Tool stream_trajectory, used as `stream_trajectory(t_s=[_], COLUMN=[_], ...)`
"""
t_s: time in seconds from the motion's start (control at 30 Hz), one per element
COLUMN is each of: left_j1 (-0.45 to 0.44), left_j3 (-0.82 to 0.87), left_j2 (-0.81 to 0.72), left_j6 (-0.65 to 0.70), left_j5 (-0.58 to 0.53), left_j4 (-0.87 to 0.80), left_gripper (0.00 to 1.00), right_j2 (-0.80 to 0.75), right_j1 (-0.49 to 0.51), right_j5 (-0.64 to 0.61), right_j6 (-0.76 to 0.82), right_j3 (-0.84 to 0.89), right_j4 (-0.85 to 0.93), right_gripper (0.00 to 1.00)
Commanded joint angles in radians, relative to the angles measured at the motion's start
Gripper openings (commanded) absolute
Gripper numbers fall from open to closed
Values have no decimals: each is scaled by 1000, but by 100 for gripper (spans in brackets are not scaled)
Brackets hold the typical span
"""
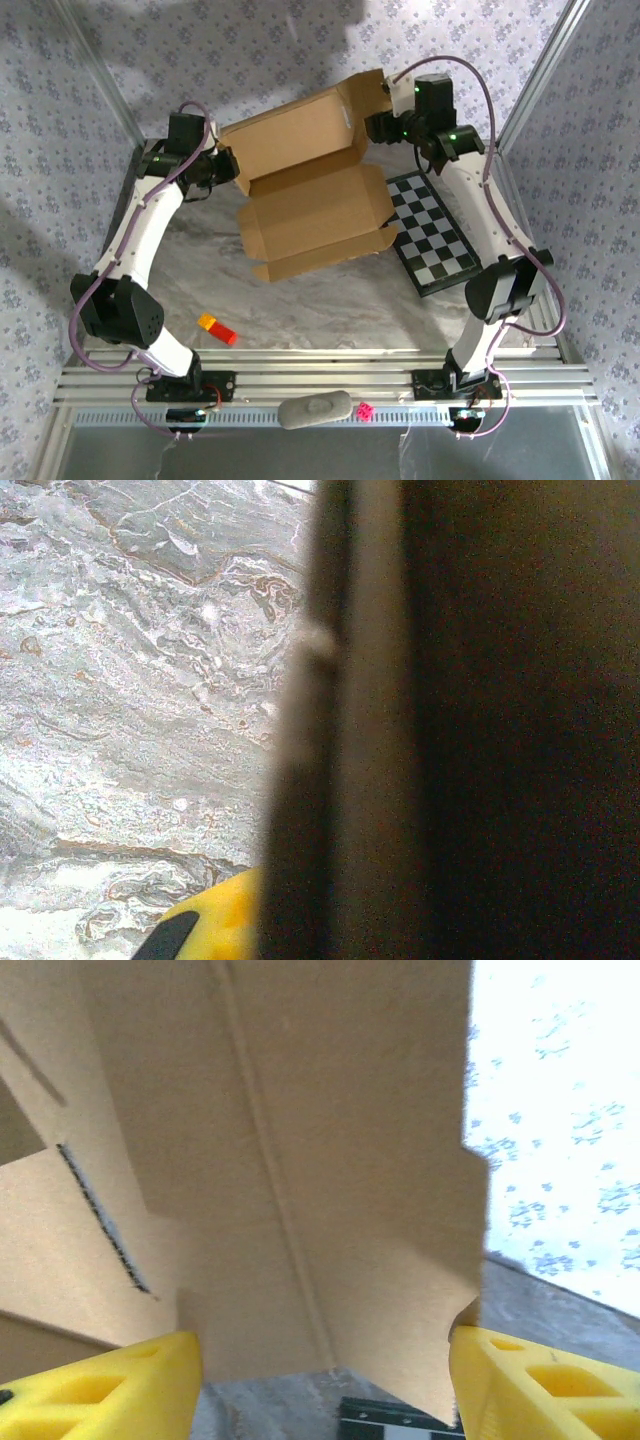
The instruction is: Fold the paper box
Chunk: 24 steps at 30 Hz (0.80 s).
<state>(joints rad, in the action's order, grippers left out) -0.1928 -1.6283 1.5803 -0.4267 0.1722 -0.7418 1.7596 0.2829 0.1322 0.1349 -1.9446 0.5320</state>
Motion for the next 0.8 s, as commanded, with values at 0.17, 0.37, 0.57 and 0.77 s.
stream_trajectory(t_s=[0.17,0.37,0.57,0.77], left_j1=[-4,-5,-4,-5], left_j3=[-36,-39,-50,-51], left_j2=[7,9,14,22], left_j6=[24,29,33,17], left_j5=[23,28,30,35], left_j4=[-19,-23,-30,-18], left_gripper=[0,0,0,0], right_j2=[-44,38,81,100], right_j1=[-41,-57,-19,71], right_j5=[-6,180,60,-334], right_j6=[43,23,-7,-103], right_j3=[14,-89,-131,-171], right_j4=[-97,-3,8,33], right_gripper=[74,63,32,0])
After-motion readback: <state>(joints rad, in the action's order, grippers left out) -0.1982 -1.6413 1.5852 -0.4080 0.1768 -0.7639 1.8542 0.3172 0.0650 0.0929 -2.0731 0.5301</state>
